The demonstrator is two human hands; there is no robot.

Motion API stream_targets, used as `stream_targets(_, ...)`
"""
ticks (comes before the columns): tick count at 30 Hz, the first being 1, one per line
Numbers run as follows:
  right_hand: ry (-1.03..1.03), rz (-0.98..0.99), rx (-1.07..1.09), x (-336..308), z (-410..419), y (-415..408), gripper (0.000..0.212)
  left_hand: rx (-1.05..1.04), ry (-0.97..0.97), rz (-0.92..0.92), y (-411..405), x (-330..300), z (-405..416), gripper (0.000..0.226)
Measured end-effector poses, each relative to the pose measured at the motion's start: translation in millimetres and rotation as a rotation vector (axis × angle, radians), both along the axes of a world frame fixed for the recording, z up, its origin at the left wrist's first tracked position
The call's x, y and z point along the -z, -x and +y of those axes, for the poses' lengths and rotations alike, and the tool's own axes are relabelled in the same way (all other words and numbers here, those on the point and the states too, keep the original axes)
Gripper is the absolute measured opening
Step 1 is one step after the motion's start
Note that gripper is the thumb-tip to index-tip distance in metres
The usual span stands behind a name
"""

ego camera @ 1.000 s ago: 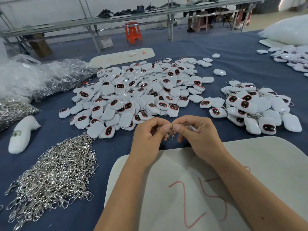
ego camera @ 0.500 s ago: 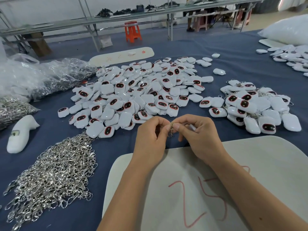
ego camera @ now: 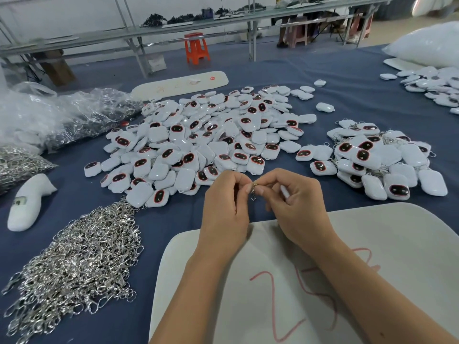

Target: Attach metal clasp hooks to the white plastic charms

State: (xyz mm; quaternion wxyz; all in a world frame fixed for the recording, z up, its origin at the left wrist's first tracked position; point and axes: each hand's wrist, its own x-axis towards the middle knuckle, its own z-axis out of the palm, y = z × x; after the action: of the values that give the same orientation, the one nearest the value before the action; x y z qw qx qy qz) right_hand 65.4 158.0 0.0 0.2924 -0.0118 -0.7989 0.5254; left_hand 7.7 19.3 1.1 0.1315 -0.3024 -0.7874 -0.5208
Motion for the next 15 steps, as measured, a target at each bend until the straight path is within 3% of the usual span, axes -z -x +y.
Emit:
stream_targets(6,0.240,0.008,-0.075,-1.2,3.4,-1.3,0.013,0.016,-0.074,-0.061,-2.5,0.8,8.6,0.012)
stream_targets(15,0.487,-0.068,-0.130,0.4,2.3,-0.5,0.010,0.014,-0.077,0.060,-4.8,-3.8,7.2,0.013)
